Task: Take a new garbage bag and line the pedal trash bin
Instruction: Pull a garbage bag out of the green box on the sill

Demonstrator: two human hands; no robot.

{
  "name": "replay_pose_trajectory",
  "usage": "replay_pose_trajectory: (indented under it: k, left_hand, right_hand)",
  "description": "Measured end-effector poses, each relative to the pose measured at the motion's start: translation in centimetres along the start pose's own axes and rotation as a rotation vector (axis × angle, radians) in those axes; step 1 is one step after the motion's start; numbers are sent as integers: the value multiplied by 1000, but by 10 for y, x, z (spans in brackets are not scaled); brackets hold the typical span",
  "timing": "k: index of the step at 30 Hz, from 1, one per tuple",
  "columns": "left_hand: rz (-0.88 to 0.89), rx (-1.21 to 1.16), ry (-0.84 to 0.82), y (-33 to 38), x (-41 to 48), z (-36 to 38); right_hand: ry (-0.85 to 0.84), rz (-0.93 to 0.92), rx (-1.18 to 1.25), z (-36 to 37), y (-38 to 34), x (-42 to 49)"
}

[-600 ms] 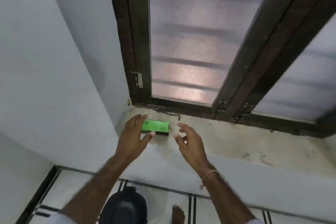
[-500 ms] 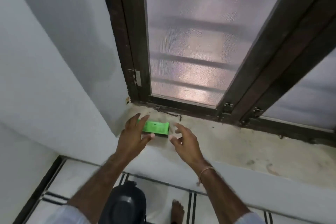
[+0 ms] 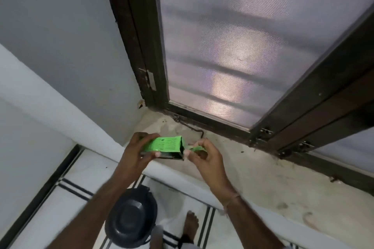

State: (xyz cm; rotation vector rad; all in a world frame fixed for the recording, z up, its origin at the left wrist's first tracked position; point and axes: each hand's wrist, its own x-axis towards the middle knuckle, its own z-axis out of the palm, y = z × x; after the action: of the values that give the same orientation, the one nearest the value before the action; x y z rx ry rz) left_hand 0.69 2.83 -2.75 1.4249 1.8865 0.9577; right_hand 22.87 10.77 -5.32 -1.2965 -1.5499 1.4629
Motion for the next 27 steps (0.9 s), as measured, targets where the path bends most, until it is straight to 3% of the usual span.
replay_pose_trajectory:
  k: [3, 6, 8, 10, 16, 27]
  left_hand:
    - [15, -52, 34, 2, -5, -6]
    - [18, -60, 42, 6, -12, -7]
    - [32, -57, 47, 9, -13, -7]
    - [61, -59, 37, 13, -14, -7]
    - [136, -68, 9, 17, -18, -11]
    - [182, -33, -37, 14, -23, -20]
  right_hand:
    - [118, -11, -50, -10, -3, -7]
    - [239, -291, -322, -14, -14, -18]
    - [169, -374, -224, -11, -24, -28]
    - [80, -320, -120, -6, -31, -35]
    - [44, -200, -81, 1, -32, -48]
    - [40, -171, -54, 8, -29, -67]
